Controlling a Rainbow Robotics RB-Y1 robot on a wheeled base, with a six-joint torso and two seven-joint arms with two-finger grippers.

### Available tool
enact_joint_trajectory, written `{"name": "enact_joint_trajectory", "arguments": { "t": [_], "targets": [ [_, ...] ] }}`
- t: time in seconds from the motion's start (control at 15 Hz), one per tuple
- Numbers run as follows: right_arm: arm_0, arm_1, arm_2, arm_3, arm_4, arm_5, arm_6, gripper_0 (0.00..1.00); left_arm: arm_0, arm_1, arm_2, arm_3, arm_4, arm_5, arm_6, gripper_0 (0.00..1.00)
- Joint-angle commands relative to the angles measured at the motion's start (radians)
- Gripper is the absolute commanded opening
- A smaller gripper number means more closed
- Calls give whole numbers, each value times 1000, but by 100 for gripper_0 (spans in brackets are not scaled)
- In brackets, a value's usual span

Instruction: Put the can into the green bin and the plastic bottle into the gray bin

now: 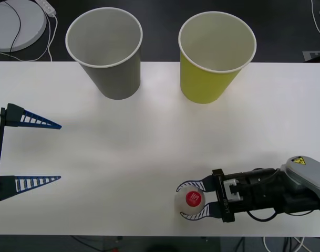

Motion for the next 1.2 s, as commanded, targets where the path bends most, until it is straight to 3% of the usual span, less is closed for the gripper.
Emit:
{"name": "enact_joint_trajectory", "arguments": {
  "t": [0.07,0.47,0.93,1.2],
  "targets": [
    [0,-33,-2,-33,-34,24,-25,0,0,0,0,0,0,0,0,100],
    [14,-131,-14,-105,-134,49,-62,0,0,0,0,0,0,0,0,100],
    [112,-228,-168,-315,-148,95,-253,0,0,0,0,0,0,0,0,100],
    [169,-274,-254,-456,-146,181,-376,0,0,0,0,0,0,0,0,100]
  ]
}}
